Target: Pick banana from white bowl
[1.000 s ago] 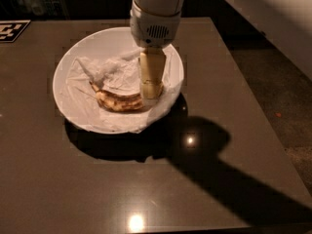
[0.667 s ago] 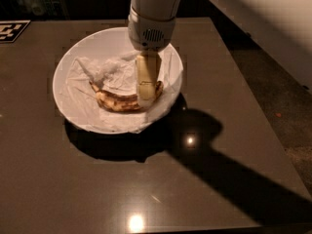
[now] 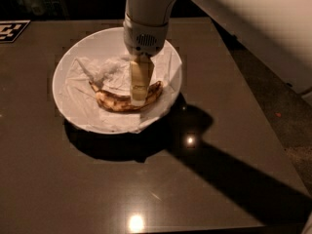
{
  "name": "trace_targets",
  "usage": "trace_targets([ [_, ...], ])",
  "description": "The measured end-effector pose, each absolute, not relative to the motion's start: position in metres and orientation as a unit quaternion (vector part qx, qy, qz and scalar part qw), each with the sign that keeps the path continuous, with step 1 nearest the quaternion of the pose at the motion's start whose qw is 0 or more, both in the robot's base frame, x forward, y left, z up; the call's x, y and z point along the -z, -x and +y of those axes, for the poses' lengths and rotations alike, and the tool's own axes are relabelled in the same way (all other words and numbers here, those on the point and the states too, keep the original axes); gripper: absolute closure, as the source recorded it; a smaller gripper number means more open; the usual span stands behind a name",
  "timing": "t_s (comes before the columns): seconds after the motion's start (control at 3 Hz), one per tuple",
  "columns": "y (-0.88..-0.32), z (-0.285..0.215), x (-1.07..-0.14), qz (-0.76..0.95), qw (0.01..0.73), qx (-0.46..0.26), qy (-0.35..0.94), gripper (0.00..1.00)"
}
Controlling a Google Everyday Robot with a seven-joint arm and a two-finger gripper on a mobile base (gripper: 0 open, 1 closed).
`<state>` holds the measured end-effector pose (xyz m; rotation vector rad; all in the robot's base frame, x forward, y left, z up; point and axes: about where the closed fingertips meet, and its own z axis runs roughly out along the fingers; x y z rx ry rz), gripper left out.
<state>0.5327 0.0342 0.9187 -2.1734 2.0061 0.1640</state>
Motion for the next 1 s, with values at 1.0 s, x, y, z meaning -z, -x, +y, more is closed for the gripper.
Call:
trace_targets([
  [1.0, -0.543, 0.043, -0.879, 0.667, 0.034, -0.014, 0.745, 0.32],
])
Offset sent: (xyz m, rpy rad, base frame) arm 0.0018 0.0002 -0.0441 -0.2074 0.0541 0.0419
